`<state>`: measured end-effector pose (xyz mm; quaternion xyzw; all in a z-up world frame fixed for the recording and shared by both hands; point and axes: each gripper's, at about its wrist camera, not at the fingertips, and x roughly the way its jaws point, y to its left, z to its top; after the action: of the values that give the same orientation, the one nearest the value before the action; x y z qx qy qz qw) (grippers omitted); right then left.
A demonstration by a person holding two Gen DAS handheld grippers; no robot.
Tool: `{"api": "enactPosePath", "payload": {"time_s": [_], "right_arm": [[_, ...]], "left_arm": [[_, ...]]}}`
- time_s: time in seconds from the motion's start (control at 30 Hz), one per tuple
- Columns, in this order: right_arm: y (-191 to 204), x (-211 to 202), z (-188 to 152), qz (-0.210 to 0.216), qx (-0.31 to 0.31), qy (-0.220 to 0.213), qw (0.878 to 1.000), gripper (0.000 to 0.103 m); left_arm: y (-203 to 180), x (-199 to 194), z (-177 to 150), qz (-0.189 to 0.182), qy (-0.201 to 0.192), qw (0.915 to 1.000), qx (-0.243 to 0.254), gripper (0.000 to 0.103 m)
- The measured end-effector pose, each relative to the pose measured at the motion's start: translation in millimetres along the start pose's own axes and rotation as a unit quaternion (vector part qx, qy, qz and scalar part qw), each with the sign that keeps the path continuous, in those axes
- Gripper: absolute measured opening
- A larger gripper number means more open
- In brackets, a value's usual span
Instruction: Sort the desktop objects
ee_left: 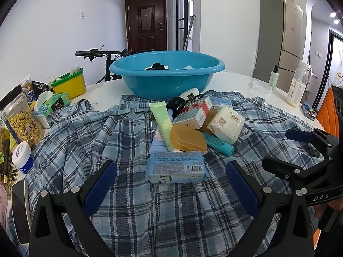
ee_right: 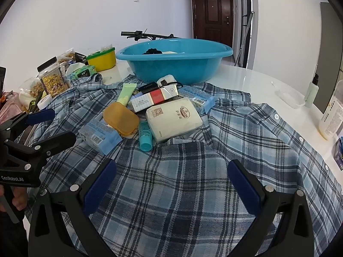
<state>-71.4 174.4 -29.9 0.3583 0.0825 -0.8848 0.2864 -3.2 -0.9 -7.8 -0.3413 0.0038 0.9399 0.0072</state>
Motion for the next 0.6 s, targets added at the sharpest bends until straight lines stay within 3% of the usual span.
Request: {"api": "enactPosePath", "payload": {"time_s": [0.43, 0.6], "right_arm": [[-3, 5, -2, 0.003, 0.004, 0.005, 1.000, 0.103], [-4, 6, -3, 0.006, 0.003, 0.006, 1.000, 0.103]], "left_arm": [[-4, 21, -2, -0.018, 0.020, 0.9996, 0.010, 0.103], [-8, 45, -2, -0.004, 0.043, 0.9989, 0.018, 0.103]]}}
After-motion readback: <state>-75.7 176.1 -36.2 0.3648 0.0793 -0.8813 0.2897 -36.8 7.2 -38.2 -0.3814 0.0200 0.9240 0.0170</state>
